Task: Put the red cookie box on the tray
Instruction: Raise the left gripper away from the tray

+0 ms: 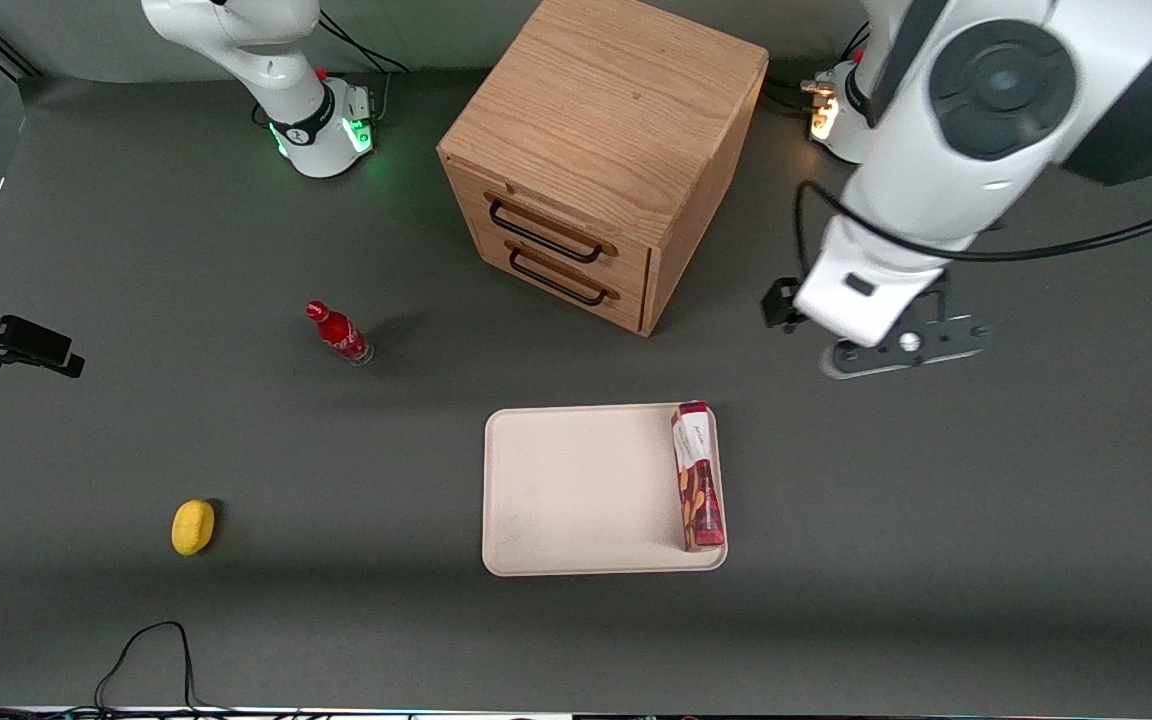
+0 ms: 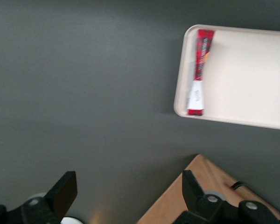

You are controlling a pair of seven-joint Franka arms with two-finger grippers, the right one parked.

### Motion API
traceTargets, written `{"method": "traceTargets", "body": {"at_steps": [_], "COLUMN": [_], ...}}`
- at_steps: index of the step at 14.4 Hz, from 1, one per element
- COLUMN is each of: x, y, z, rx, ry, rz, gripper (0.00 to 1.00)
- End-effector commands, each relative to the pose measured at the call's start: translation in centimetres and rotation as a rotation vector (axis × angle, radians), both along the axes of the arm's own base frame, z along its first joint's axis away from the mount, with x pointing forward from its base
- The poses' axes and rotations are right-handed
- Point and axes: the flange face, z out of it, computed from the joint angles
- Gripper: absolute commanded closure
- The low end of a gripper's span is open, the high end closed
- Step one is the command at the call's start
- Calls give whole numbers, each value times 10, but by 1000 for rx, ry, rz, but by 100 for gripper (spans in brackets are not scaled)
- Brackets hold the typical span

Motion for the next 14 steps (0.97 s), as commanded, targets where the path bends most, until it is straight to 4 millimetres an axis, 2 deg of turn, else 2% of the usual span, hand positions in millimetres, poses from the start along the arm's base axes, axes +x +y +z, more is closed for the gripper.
{"method": "traceTargets", "body": {"at_steps": [1, 5, 7, 12, 14], "x": [-23, -26, -26, -39, -37], "y": [78, 173, 209, 227, 235], "z": [-2, -6, -9, -26, -26], "rx": [8, -44, -71, -60, -64], "ry": [24, 34, 35, -32, -36], "rz": [-54, -111, -118, -92, -80], "gripper": [0, 0, 0, 0, 0]}}
